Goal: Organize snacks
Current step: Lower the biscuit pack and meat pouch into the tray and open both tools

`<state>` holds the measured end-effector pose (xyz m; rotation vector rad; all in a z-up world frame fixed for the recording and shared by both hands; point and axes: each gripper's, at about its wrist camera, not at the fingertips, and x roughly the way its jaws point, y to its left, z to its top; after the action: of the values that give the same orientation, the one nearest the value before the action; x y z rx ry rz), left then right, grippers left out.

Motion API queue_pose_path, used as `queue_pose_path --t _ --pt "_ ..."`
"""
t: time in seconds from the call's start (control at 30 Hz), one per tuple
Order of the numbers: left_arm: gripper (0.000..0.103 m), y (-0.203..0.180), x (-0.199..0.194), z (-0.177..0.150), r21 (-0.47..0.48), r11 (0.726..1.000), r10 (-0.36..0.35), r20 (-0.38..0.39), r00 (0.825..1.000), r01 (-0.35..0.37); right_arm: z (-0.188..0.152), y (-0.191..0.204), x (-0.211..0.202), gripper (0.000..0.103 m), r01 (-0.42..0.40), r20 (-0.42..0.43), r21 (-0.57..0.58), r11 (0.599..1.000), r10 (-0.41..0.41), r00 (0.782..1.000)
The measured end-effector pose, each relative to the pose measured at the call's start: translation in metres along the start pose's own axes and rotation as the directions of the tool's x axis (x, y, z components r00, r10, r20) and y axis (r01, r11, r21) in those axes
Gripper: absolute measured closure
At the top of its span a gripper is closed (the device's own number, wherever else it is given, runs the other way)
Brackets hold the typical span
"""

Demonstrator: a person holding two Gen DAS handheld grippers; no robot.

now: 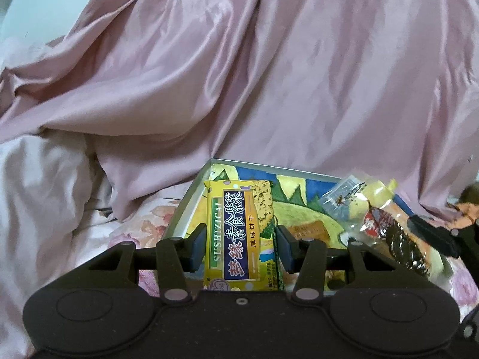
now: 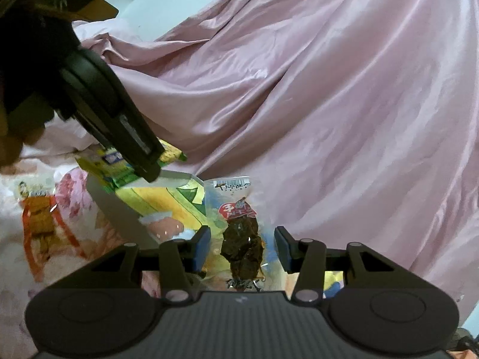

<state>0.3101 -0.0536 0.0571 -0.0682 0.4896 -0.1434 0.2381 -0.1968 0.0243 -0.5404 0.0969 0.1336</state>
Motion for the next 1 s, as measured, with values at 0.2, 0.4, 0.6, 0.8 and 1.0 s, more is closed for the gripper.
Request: queue_pose_path --t 0.2,0.4,0.6,0.8,1.0 --pt "0.053 0.004 0.026 0.003 -0.049 0.999 0.021 -0.034 0.999 -0.022 0.003 0.006 0.024 0.052 -0.041 -0.018 -0.075 0.996 0.039 0.999" --pt "0.053 0.002 0.036 0.004 -0.049 0.998 0.032 -0.032 0.999 -0.034 0.003 0.008 0.040 0.052 -0.055 -0.041 -0.064 0.996 0.052 0.998" --pt "0.053 0.000 0.043 0.003 -0.060 0.997 0.040 -0.037 0.999 -0.042 0.002 0.006 0.048 0.052 -0.065 -0.059 -0.044 0.997 0.063 0.996" --pt "0.053 -0.001 0.050 0.002 -0.061 0.997 0.034 -0.048 0.998 -0.037 0.000 0.000 0.052 0.052 -0.076 -0.087 -0.005 0.997 0.075 0.993" --pt "0.053 -0.003 0.054 -0.001 -0.055 0.998 0.030 -0.062 0.998 -0.034 -0.004 -0.005 0.057 0.052 -0.088 -0.126 0.039 0.995 0.092 0.988"
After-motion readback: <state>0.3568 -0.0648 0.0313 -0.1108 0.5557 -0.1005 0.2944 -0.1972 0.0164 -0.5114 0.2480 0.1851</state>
